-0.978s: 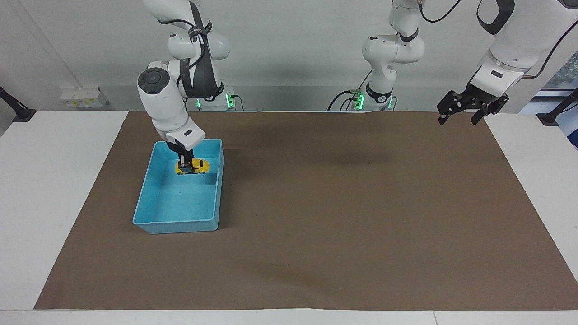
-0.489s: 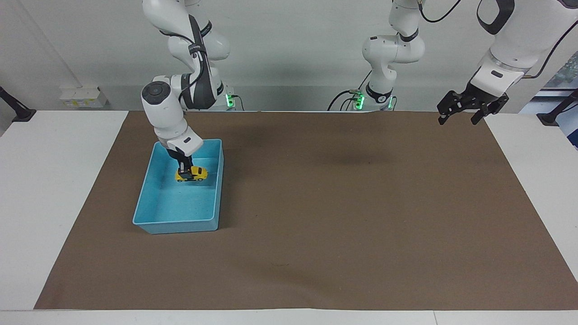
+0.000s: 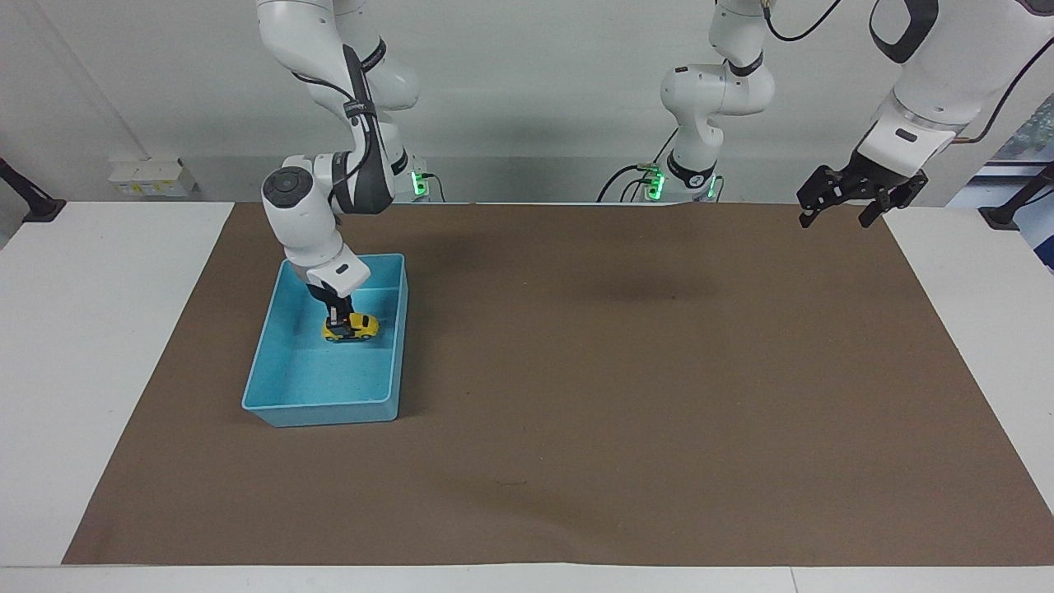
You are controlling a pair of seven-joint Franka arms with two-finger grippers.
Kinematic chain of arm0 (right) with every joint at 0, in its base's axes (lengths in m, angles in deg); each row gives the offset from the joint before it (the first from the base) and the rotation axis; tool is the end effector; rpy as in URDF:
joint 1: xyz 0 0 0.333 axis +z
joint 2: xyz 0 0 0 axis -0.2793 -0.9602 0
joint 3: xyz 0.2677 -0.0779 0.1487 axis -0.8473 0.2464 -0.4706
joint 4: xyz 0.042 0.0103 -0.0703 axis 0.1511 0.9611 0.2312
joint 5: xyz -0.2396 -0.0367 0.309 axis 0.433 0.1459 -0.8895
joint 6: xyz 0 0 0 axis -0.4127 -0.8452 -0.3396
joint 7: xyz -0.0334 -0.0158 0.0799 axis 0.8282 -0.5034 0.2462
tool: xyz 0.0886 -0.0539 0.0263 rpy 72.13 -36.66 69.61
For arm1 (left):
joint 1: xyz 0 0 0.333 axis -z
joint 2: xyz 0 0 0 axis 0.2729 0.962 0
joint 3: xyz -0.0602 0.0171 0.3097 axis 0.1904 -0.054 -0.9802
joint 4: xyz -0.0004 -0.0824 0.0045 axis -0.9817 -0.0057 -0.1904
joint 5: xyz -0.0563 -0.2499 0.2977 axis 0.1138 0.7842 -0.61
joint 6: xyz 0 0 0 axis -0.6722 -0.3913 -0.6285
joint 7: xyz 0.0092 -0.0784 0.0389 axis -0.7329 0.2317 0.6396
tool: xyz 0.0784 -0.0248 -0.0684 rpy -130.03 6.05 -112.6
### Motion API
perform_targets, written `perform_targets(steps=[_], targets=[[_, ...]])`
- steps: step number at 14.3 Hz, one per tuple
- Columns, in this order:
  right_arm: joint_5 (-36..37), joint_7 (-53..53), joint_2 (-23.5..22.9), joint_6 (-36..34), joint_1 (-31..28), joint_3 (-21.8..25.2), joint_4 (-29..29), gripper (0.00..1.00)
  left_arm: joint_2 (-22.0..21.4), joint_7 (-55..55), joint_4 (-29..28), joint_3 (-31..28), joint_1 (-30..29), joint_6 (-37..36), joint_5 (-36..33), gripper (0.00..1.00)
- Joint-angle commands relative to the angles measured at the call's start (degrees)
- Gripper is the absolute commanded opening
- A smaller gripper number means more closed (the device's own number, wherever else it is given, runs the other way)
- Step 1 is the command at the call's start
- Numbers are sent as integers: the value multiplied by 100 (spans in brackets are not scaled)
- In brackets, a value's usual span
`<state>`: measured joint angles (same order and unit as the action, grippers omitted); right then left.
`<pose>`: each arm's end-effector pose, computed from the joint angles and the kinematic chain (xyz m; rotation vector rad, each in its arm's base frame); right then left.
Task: Wind up and store yellow beetle car
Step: 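Lift the car into the blue bin with the right gripper, then open the right gripper and release the car in the bin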
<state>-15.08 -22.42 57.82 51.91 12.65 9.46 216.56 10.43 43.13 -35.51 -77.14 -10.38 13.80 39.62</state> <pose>0.5243 0.0193 0.3221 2.0124 2.3513 0.0197 0.5427 -0.0250 0.6272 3.1221 -0.0652 -0.0672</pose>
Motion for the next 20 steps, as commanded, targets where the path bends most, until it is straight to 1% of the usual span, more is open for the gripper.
perform_targets(steps=[1,2,3,4,5,7,8,11,12,14,17,18,20], targets=[[3,-143,-107,215,-109,-77,77,0,64,-89,166,63,-97,-158,-43,100],[3,-126,-143,242,-92,-77,77,9,64,-89,166,63,-97,-158,-43,100],[3,-65,-143,233,-74,-77,69,39,64,-89,166,63,-97,-158,-43,100],[-84,-29,-143,207,-74,-77,60,87,64,-89,166,63,-97,-158,-43,100],[-146,-29,-160,163,-117,-86,25,100,64,-89,166,63,-97,-158,-43,100],[-531,-38,-82,-73,-74,-86,-54,100,64,-89,166,63,-97,-158,-43,100],[-585,-38,-55,-370,-48,-86,-255,100,64,-89,166,63,-97,-158,-43,100],[-630,32,41,-1486,-48,-112,-1054,100,64,-89,166,63,-97,-158,-43,100],[-665,207,59,-1890,-56,-112,-1413,100,64,-89,166,63,-97,-158,-43,100],[-665,733,59,-2611,-56,-112,-2020,100,64,-89,166,63,-97,-158,-43,100],[-665,1777,191,-3420,-48,-173,-2777,100,64,-89,166,63,-97,-158,-43,100],[-648,2356,252,-3675,-13,-183,-2953,100,72,-89,166,63,-97,-158,-43,100],[-639,3385,419,-3976,119,-183,-3113,100,64,-89,166,63,-97,-158,-43,100]])
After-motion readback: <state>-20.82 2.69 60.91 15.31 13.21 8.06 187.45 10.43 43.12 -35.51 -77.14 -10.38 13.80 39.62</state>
